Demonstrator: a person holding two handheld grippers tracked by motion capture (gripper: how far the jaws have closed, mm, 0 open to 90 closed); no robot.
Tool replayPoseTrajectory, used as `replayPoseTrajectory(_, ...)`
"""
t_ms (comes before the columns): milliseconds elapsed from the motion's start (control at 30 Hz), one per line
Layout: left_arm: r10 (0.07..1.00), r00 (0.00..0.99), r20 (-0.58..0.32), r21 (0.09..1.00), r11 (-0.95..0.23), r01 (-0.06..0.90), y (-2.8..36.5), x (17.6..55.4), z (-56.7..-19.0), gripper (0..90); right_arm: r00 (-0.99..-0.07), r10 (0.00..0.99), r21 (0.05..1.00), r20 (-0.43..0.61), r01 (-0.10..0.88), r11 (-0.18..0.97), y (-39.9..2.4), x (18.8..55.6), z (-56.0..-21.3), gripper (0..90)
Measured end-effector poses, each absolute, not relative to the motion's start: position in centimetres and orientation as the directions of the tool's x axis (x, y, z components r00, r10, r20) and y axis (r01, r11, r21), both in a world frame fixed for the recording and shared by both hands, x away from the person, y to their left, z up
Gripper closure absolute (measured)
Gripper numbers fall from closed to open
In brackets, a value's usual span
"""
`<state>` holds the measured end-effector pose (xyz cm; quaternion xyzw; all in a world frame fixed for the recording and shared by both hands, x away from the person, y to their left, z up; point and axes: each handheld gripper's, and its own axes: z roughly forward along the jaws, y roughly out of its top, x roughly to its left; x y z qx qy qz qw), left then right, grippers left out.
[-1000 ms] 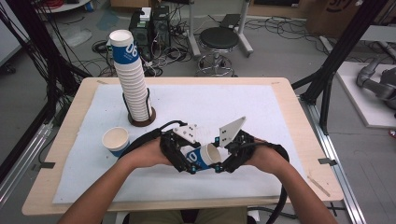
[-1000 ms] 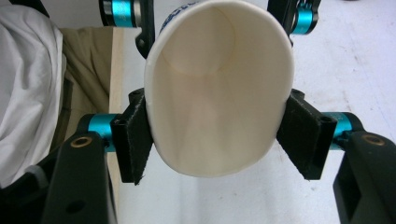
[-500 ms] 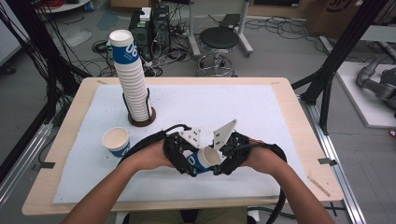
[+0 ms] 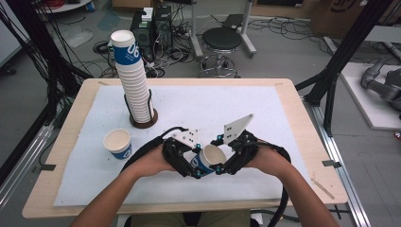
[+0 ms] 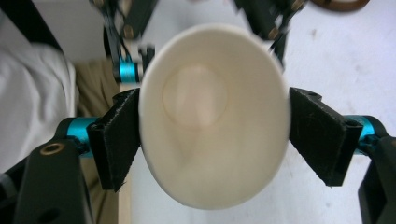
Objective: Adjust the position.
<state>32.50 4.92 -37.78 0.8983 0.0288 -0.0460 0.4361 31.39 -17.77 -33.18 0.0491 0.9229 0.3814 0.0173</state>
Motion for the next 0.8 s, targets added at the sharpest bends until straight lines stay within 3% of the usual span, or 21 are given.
replayPoseTrajectory(267,0.07,0.99,-0.124,0.837,-0.529,0.143,5.9,32.6,-39.0,27.0,-0.983,0.176,0.836,0.045,0.134,0.533,-20.1,31.6,-32.3,20.7)
replayPoseTrajectory(800,0.189,0.978,-0.091,0.938,-0.314,0.148,8.2,32.7,-40.3,26.0,-0.903,0.424,0.914,0.072,0.23,0.335,-25.1,31.7,-34.1,20.4)
